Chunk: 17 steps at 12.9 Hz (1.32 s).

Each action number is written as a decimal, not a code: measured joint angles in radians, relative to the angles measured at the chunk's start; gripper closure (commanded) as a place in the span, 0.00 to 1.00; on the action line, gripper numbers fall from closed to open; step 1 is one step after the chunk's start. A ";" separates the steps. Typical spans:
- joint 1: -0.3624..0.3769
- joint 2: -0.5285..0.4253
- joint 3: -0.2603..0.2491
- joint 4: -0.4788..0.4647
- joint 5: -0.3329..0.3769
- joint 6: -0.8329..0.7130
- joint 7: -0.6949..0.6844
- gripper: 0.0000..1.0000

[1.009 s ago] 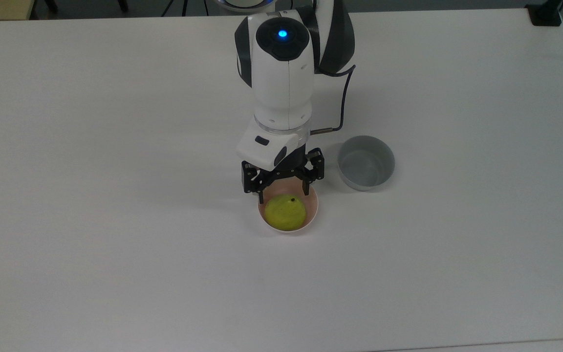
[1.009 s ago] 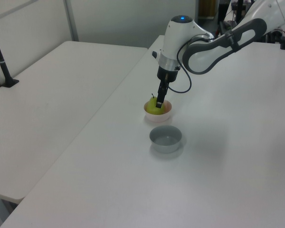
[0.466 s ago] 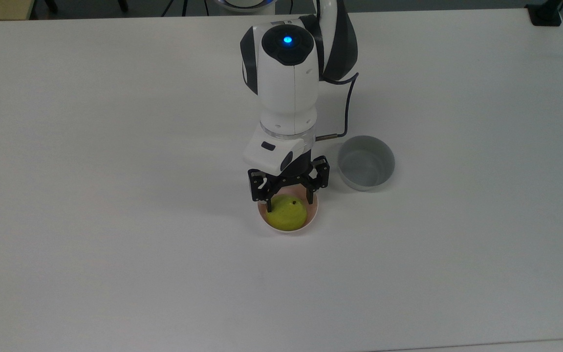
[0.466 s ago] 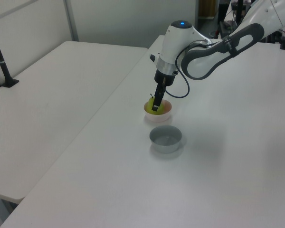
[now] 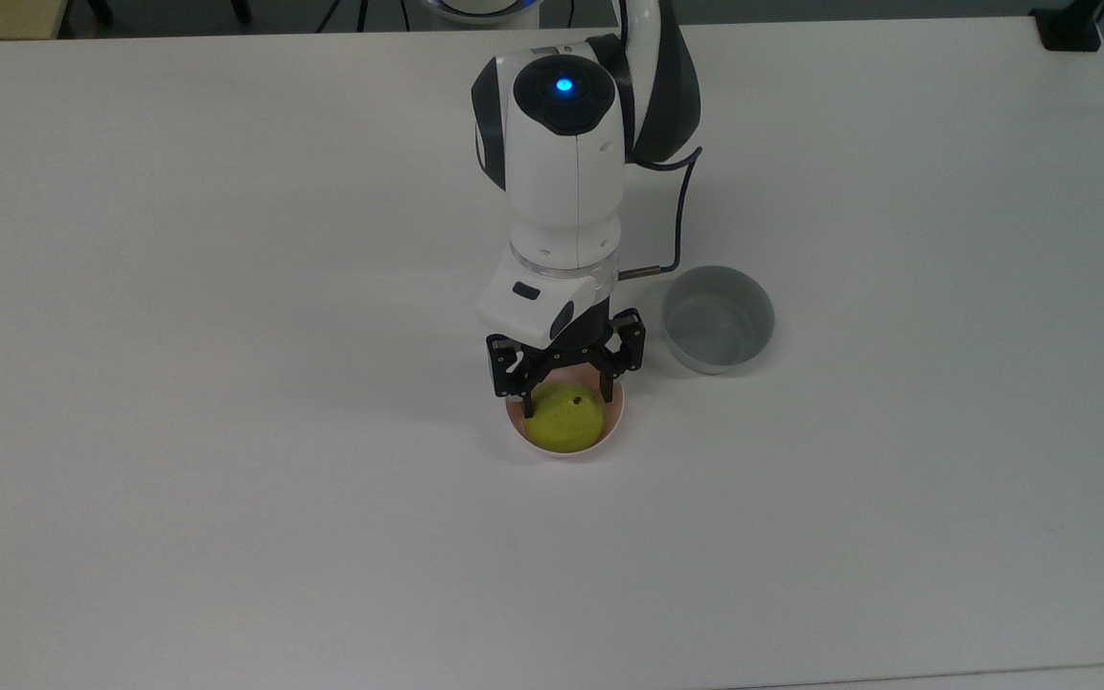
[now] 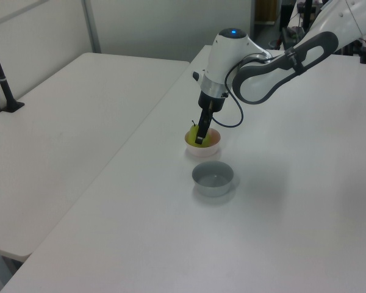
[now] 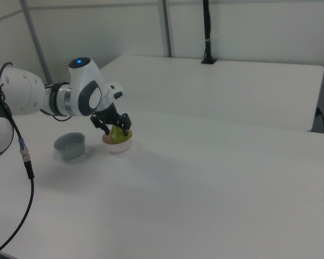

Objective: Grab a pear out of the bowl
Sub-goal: 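Close the gripper around the green pear, then lift the pear out of the pink bowl and carry it away from the bowls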

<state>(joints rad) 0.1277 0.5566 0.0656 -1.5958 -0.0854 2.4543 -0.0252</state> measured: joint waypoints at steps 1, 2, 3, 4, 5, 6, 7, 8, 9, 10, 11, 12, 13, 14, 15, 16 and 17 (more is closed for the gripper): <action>0.000 0.004 0.000 0.000 0.000 0.000 0.000 0.25; 0.000 0.007 0.000 0.001 -0.001 0.001 0.000 0.34; 0.000 0.008 0.000 0.002 -0.005 0.002 0.000 0.47; 0.000 0.007 0.000 0.005 -0.007 0.002 0.000 0.52; 0.000 0.009 0.000 0.006 -0.008 0.002 0.000 0.52; 0.000 0.009 0.000 0.007 -0.009 0.002 0.000 0.52; 0.000 0.009 0.000 0.007 -0.009 0.002 0.000 0.52; 0.000 0.009 0.000 0.007 -0.009 0.002 0.000 0.52; 0.000 0.009 0.000 0.008 -0.009 0.002 0.000 0.52; 0.000 0.009 0.000 0.011 -0.009 0.002 0.000 0.52; -0.001 0.007 0.000 0.021 -0.009 0.002 0.000 0.52; -0.001 0.001 0.000 0.032 -0.008 0.002 0.000 0.52; -0.001 -0.011 0.000 0.045 -0.008 -0.019 0.000 0.52; -0.002 -0.026 0.000 0.055 -0.008 -0.054 0.001 0.52; -0.003 -0.038 0.000 0.061 -0.008 -0.079 0.001 0.52; -0.006 -0.060 0.000 0.065 -0.008 -0.109 0.001 0.52; -0.008 -0.069 -0.003 0.065 -0.008 -0.117 0.001 0.52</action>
<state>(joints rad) 0.1199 0.4874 0.0630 -1.5306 -0.0932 2.3376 -0.0240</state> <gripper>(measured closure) 0.282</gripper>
